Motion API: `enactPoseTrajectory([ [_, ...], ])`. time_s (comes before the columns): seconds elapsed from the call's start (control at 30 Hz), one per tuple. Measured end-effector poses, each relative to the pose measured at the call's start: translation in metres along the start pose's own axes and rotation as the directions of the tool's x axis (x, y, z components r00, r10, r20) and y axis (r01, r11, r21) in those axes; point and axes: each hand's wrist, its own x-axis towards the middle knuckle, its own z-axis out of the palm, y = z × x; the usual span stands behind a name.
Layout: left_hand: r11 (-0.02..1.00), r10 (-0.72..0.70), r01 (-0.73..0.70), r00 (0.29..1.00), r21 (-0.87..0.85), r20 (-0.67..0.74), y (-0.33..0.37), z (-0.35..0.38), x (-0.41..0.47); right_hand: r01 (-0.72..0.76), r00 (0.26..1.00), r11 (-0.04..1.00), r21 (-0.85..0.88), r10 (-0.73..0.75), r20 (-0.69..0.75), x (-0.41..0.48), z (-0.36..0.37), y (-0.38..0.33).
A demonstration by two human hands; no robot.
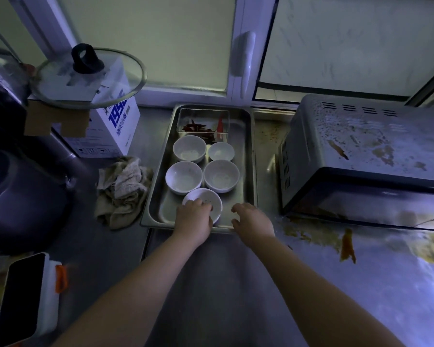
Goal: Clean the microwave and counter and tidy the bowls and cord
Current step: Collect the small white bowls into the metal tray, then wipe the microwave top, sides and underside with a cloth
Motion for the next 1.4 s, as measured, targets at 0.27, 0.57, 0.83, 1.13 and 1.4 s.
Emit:
enactPoseTrajectory([
  [0.27, 0.981, 0.193, -0.192, 0.981, 0.037, -0.035, 0.101, -0.015, 0.001, 0.009, 0.991, 0.986, -0.165, -0.031, -0.128, -0.057, -0.040, 0.077],
  [0.57, 0.931, 0.365, -0.364, 0.930, 0.033, -0.031, 0.264, -0.006, -0.012, -0.024, 0.976, 0.990, -0.138, -0.006, -0.219, -0.137, -0.096, 0.204],
  [0.83, 0.920, 0.392, -0.392, 0.918, -0.003, -0.057, 0.436, 0.015, -0.027, -0.118, 0.962, 0.987, -0.106, 0.087, -0.260, -0.222, -0.142, 0.351],
  [1.13, 0.888, 0.454, -0.456, 0.890, -0.051, -0.046, 0.560, 0.021, -0.035, -0.223, 0.928, 0.975, -0.006, 0.210, -0.306, -0.274, -0.175, 0.462],
  [1.4, 0.788, 0.613, -0.614, 0.789, -0.048, -0.041, 0.638, 0.018, -0.013, -0.363, 0.838, 0.930, 0.061, 0.354, -0.414, -0.311, -0.188, 0.512],
])
